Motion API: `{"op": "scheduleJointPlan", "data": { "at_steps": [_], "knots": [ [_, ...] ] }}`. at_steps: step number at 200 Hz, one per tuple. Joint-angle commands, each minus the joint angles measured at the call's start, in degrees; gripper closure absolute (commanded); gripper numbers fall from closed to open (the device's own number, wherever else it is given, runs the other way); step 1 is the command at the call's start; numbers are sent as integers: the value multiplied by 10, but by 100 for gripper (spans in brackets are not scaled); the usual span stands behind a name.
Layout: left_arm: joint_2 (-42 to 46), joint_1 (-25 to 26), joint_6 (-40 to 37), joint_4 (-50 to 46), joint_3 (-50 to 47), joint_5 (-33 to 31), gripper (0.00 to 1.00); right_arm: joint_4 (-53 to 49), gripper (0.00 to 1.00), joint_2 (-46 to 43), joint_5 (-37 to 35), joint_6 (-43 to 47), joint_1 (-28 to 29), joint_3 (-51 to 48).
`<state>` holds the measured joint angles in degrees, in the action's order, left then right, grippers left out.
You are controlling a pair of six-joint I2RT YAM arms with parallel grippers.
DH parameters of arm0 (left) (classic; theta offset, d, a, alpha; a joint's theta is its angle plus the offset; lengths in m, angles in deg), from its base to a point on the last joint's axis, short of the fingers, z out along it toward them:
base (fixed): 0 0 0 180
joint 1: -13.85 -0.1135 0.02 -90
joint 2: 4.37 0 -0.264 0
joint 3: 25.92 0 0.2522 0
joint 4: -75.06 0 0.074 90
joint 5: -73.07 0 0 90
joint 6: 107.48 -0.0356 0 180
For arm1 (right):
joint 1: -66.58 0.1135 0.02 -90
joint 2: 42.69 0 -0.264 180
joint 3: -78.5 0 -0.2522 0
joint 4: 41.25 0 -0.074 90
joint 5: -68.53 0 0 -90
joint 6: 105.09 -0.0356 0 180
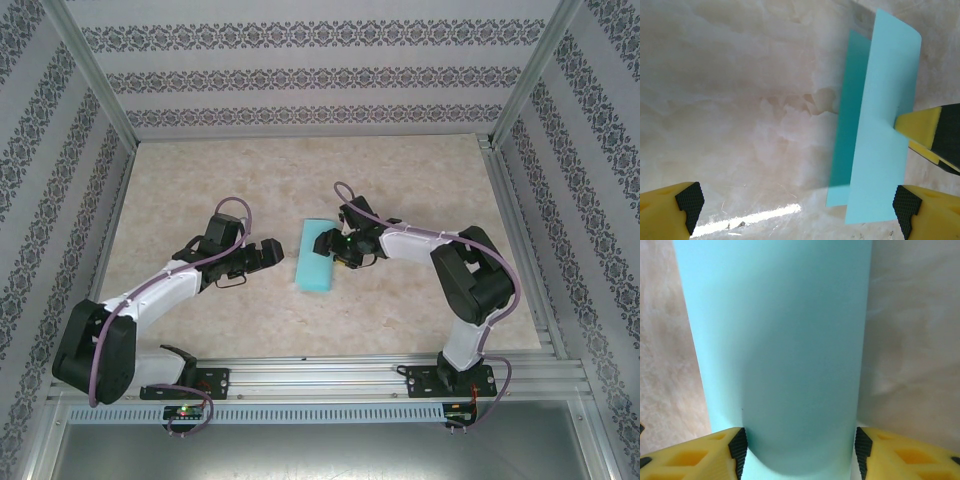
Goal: Fold a paper plane with a square sheet of paper (pick it up from the middle)
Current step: Fold the square sheet of paper in half at the center of the table.
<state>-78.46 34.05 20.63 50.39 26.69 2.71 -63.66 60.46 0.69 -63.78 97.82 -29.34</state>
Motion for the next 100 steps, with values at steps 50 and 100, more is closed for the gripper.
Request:
{"op": "scheduleJointPlan", "data": {
  "at_steps": [50,100],
  "knots": [
    [-13,5,-10,0,19,20,0,-59,42,-2,-56,10,-8,6],
    [-21,5,-12,0,19,22,0,-41,43,17,-40,2,-3,14]
  ]
}}
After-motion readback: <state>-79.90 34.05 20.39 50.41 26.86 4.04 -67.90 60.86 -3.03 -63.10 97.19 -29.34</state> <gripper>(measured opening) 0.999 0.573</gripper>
